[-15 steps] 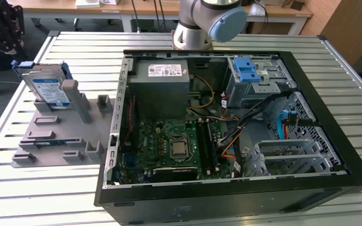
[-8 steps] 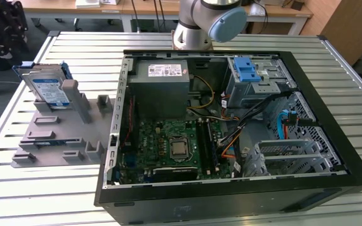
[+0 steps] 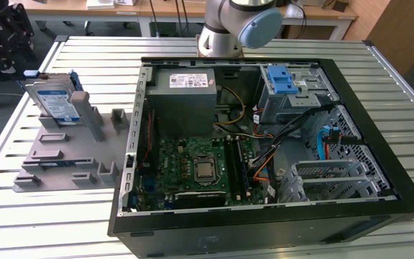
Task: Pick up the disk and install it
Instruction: 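Pick up the disk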
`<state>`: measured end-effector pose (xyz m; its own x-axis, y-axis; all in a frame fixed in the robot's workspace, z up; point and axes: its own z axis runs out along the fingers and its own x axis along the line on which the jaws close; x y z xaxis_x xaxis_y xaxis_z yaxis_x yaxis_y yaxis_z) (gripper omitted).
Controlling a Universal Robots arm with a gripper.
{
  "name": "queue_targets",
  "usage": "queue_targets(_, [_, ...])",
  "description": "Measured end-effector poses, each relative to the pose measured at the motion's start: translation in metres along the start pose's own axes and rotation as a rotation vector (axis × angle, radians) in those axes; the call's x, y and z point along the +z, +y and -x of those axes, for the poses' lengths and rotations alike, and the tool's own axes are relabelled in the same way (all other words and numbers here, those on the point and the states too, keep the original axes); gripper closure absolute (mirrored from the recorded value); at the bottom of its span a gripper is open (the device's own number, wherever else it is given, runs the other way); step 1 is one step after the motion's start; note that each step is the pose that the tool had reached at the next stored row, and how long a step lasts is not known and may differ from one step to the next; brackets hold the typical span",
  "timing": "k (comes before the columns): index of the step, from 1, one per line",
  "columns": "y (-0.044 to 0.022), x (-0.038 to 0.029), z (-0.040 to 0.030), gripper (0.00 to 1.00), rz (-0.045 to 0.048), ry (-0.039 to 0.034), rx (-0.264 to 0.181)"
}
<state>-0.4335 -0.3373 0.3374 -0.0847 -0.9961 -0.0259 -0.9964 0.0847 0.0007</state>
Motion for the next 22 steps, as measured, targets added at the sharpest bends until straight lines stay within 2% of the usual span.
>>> queue_targets(3, [0.0011,0.0047,0.0024,0.41,0.0001,0.0003,0.000])
queue_targets(7, [0.0029,0.0075,0.0052,0.41,0.0001,0.0004,0.000])
queue_targets(12, [0.0045,0.0145,0.0049,0.41,-0.0005,0.0060,0.000])
queue_targets(22, [0.0051,0.0306,0.0048,0.43,0.0014,0.0068,0.000])
